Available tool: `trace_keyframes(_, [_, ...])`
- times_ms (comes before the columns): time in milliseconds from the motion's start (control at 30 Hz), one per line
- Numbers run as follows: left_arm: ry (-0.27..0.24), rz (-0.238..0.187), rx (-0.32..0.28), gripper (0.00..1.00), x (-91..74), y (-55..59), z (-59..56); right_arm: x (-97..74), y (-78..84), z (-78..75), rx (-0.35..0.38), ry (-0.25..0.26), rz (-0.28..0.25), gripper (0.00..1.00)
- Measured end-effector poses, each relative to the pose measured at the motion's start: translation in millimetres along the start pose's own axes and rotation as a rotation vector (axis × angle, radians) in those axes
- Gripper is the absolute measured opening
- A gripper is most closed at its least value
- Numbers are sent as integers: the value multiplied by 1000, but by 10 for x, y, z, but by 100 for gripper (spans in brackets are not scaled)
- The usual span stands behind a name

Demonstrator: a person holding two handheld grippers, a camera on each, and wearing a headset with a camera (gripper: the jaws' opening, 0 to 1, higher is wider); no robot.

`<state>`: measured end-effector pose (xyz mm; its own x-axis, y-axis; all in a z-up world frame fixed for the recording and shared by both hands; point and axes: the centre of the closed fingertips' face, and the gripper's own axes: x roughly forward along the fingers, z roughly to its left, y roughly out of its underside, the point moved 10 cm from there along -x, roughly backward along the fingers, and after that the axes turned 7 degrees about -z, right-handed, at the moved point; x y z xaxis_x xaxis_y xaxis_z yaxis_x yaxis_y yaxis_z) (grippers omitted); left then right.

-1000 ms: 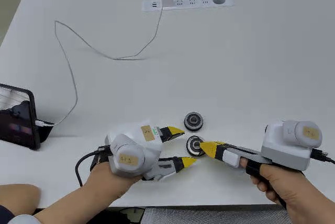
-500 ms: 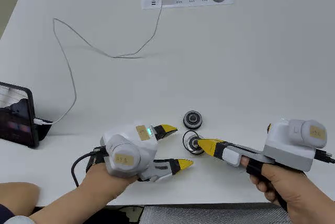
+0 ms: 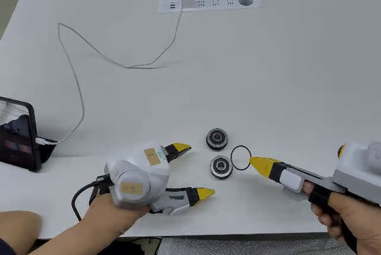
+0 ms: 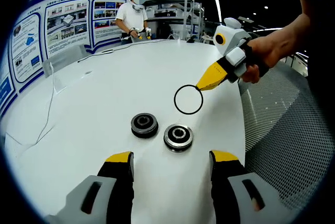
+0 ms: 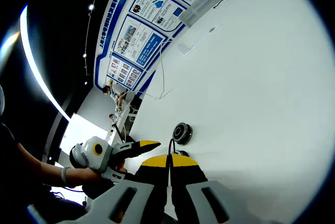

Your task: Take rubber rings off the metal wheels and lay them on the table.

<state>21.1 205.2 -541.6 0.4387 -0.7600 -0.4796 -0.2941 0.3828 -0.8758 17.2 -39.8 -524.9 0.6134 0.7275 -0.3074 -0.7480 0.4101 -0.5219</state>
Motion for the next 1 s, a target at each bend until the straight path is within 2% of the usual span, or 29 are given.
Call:
trace_keyframes(300, [-5, 3, -14, 61, -27, 27, -17, -70, -66, -211, 6, 89, -31, 2])
trace_keyframes(433, [-3, 6, -17, 60, -25, 31, -26, -59, -83, -275, -11, 127, -23, 2])
trace_keyframes(500, [-2, 7, -17, 59, -22, 28, -27, -65, -84, -308, -34, 155, -11, 2])
trace_keyframes(667, [-5, 8, -17, 58, -17, 27, -18, -75, -90, -341, -66, 185, -1, 2])
trace_keyframes(1000, [-5, 5, -19, 57, -14, 19, -18, -59, -75, -360, -196, 235, 36, 3])
